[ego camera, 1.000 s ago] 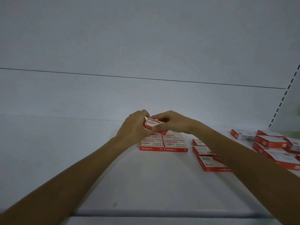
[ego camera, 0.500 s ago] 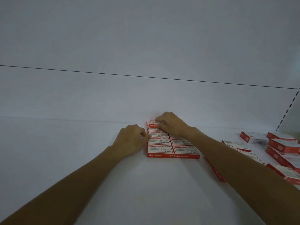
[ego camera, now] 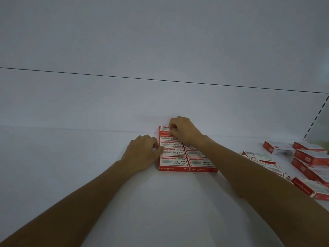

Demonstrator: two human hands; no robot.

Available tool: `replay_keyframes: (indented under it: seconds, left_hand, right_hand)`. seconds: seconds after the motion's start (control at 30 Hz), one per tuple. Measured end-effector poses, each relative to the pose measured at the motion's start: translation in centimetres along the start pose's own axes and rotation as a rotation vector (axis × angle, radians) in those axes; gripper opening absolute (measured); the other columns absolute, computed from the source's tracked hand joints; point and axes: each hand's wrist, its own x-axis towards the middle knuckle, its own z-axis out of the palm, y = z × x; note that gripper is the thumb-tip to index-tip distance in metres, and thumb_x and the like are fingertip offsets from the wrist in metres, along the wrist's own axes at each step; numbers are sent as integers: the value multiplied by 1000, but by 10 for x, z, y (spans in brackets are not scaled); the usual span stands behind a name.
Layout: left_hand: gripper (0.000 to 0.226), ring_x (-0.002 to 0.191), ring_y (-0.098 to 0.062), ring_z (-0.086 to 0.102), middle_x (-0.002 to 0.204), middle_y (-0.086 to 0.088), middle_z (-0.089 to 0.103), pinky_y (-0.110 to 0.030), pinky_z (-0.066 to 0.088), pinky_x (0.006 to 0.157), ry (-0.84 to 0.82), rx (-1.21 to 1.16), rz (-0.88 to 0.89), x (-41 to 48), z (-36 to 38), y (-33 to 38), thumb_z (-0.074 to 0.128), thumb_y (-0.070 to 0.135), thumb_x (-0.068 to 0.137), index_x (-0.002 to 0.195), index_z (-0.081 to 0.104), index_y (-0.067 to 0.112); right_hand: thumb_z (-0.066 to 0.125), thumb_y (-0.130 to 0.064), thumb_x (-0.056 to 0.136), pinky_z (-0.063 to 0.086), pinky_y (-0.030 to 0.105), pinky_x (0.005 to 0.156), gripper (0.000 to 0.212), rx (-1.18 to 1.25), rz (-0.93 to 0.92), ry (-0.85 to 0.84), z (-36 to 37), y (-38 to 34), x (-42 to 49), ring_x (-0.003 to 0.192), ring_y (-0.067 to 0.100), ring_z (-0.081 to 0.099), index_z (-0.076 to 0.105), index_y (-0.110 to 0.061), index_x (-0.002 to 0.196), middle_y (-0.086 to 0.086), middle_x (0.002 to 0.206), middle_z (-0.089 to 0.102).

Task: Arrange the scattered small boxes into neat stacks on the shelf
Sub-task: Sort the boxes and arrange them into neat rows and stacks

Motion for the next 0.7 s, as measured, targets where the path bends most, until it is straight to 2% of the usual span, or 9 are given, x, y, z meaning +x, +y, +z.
replay_keyframes:
  seconds: [0.27,0.47,0.57,0.7]
  left_hand:
    - [36,89,-16,55,101,-5,63,-26,39,76,9,4,-15,-2,0,3,44,40,93,104,63,11]
    - [35,99,-19,55,107,-3,61,-32,41,85,57,-17,-61,-3,-7,7,45,42,92,105,63,15]
    - [31,103,-17,54,112,-2,61,-32,43,87,84,-51,-58,-2,-11,9,46,39,93,108,60,16]
    - [26,102,-15,55,116,-2,61,-26,41,83,35,-64,-1,-2,-12,20,49,33,92,107,61,15]
  right_hand:
    - [58,-26,90,44,26,77,22,-34,-19,23,0,-4,-5,91,21,56,60,-6,99,11,103,61]
    - [48,-36,93,44,30,80,32,-114,-1,30,-5,-4,-6,99,21,55,59,-10,109,7,111,57]
    - [41,-31,96,44,31,82,33,-71,15,99,-17,2,-11,100,21,56,60,-9,112,9,112,59]
    - [41,-28,97,45,33,83,32,-35,56,118,-45,25,-28,98,23,57,60,-7,112,10,110,61]
